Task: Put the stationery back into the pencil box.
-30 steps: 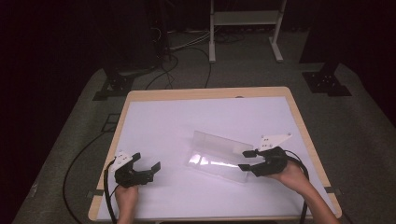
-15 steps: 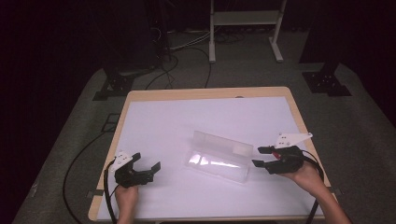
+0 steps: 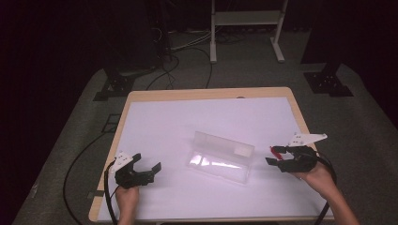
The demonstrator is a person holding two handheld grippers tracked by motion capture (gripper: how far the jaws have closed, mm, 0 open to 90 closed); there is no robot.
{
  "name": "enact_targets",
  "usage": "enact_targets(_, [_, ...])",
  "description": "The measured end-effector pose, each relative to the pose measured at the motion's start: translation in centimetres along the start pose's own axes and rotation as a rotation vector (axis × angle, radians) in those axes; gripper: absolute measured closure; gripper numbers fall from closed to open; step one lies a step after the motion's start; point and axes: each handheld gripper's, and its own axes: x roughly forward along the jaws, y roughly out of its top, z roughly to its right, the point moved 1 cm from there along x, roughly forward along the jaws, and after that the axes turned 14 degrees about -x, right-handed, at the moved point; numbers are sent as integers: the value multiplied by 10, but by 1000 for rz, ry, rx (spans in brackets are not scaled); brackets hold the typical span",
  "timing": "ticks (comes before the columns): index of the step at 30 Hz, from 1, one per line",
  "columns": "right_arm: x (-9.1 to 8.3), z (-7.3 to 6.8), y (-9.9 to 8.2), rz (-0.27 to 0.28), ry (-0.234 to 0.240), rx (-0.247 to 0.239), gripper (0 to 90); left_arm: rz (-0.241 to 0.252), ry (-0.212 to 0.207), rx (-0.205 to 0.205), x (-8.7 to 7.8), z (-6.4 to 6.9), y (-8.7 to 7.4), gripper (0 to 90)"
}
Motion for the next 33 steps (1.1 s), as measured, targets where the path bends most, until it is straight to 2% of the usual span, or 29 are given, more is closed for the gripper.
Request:
enact_targets(5, [-2,5,-8,-15,-24,30,417,8,-1,6,-1,0,0,0])
enact_targets(7, [-3,6,-10,-24,-31,27,423,9,-2,6,-1,0,0,0])
enact_targets(13, [1,9,-21,-75,-48,44,428,32,-14,-16,-4,-2,0,0])
enact_targets(24, [3,16,-36,-128,-80,82,450,29,-13,-14,-3,-2,0,0])
enact_targets(33, [4,22,-51,-163,-114,129,519,28,-12,-13,-3,-2,0,0])
